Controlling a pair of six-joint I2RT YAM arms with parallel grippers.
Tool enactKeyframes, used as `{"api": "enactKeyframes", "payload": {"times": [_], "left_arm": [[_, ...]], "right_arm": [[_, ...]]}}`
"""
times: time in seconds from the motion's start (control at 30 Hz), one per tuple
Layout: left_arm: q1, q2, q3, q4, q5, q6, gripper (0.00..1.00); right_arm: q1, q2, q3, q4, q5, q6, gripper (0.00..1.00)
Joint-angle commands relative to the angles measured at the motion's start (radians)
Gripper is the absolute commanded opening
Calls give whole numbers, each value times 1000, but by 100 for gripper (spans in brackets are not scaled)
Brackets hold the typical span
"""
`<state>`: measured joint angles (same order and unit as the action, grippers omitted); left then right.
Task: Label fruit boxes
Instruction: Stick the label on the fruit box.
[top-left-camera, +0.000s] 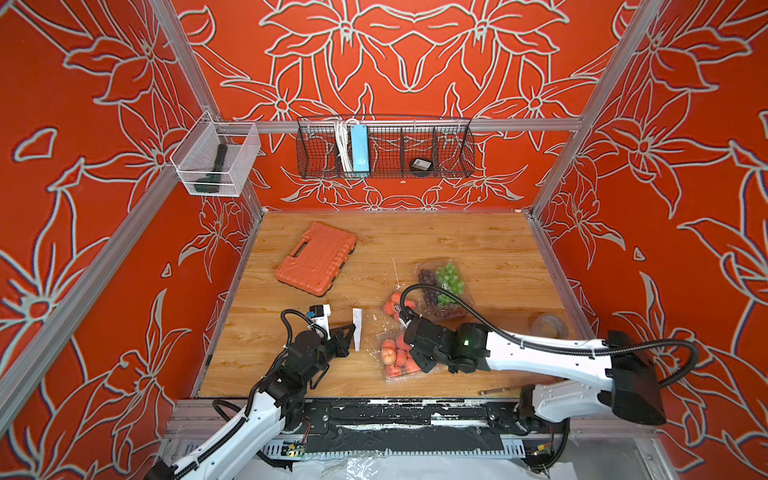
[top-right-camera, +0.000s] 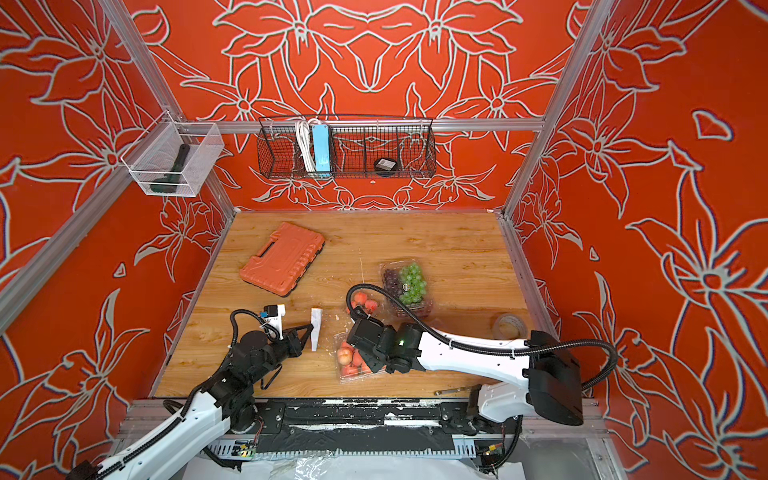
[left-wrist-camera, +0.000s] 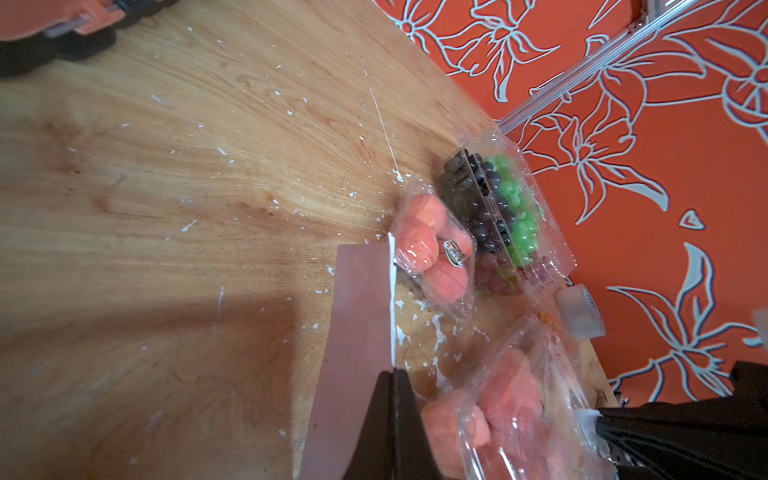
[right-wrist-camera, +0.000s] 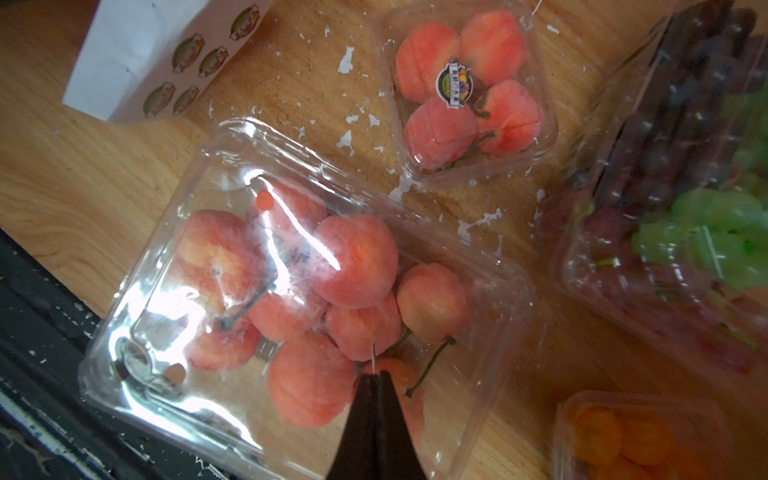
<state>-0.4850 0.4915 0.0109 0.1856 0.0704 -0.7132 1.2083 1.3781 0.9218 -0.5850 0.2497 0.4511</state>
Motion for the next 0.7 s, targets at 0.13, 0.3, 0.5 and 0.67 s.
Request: {"api": "enactKeyframes", "payload": {"times": [0.13, 0.3, 0.5, 0.67], "left_arm": [[6, 43, -3, -25, -87, 26, 2], [6, 27, -2, -36, -110, 21, 9], [6, -47, 2, -95, -146, 14, 28], [6, -53, 6, -116, -156, 5, 55]], "right_arm": [[6, 66, 29, 69, -93, -29, 0], [7, 59, 26, 67, -95, -20, 2], [6, 20, 5, 95, -107, -23, 37], [5, -34, -14, 106, -72, -22, 47]]}}
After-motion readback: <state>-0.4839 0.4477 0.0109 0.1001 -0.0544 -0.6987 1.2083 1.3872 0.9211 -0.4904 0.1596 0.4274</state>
